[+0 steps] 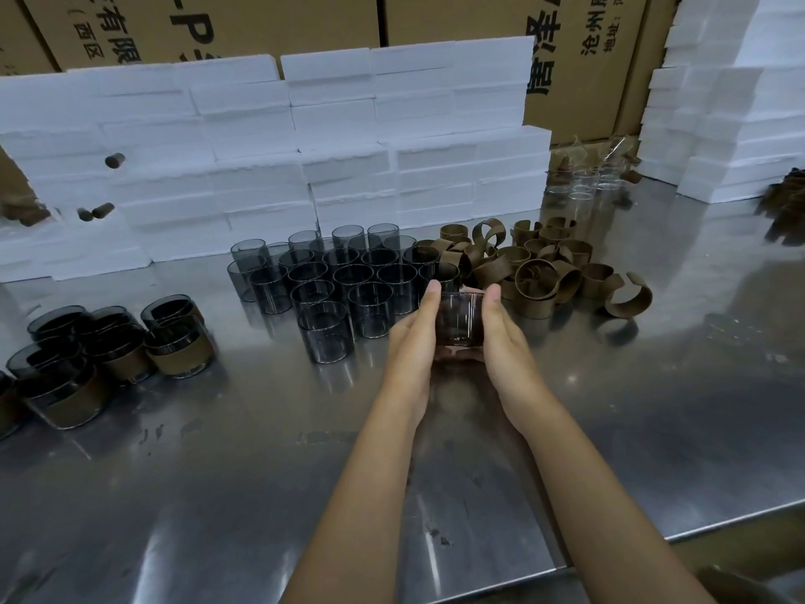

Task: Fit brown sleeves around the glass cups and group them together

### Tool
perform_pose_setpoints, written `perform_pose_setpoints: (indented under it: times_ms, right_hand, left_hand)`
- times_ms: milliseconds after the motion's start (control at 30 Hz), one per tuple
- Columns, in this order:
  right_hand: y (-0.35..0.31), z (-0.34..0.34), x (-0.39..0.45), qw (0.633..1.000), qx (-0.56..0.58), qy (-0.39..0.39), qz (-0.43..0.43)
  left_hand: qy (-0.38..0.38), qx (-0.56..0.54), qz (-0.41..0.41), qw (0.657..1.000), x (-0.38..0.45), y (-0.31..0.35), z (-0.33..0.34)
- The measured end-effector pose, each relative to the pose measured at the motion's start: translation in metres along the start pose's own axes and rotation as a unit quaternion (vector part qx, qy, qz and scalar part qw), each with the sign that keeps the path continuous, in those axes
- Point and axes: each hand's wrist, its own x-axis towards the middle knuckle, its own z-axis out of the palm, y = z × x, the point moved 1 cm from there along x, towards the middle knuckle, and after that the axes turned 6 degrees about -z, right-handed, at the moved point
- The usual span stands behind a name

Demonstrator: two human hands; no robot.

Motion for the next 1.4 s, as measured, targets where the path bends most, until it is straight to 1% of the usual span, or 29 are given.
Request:
perform_pose_setpoints:
  times_ms: [100,200,333,500,600,700,767,900,967,1033,1133,1267,1400]
  right_hand:
    - [-0.002,-0.002,0.001,0.999,0.047,0.01,0.006]
    - [-0.002,-0.004,0.001,0.997,0.075,0.001,0.002]
    - [-0.004,-0.006,0.001,0.995,0.101,-0.011,0.023]
    - [-0.002,-0.009,0.003,0.985,0.166,0.022,0.044]
    - [-0.003,-0.009,0.003,0.975,0.217,0.009,0.055]
    - [-0.007,-0.007,0.002,0.954,0.291,-0.008,0.068]
    - [-0.009,-0.007,0.002,0.948,0.309,-0.02,0.073]
    - [-0.011,-0.01,0.0,0.939,0.327,-0.029,0.107]
    - [-0.013,-0.01,-0.001,0.939,0.325,-0.037,0.109]
    - [-0.013,-0.009,-0.003,0.948,0.298,-0.047,0.102]
    - [-0.014,-0.006,-0.005,0.961,0.249,-0.069,0.097]
    - [-0.015,-0.004,-0.007,0.966,0.225,-0.069,0.107]
    - [-0.015,-0.006,-0.007,0.965,0.234,-0.058,0.103]
  left_hand:
    - [0.0,-0.011,0.005,1.0,0.0,0.001,-0.001]
    - [0.011,-0.023,0.042,0.999,0.001,0.003,-0.002]
    - [0.006,-0.041,0.075,0.996,-0.001,0.003,-0.002]
    - [-0.007,-0.047,0.098,0.994,-0.001,0.004,-0.001]
    - [-0.021,-0.014,0.105,0.994,-0.001,0.003,-0.001]
    - [-0.058,0.025,0.122,0.991,-0.003,0.002,-0.001]
    - [-0.067,0.051,0.132,0.988,-0.004,0.001,0.0]
    - [-0.029,0.082,0.156,0.984,-0.002,-0.001,0.0]
    - [-0.007,0.093,0.159,0.983,-0.002,0.0,-0.001]
    - [0.021,0.085,0.154,0.984,-0.002,0.0,-0.002]
    - [0.065,0.039,0.136,0.988,0.0,0.002,-0.004]
    - [0.077,0.006,0.118,0.99,0.002,0.002,-0.009]
    - [0.064,-0.012,0.103,0.993,0.002,0.001,-0.008]
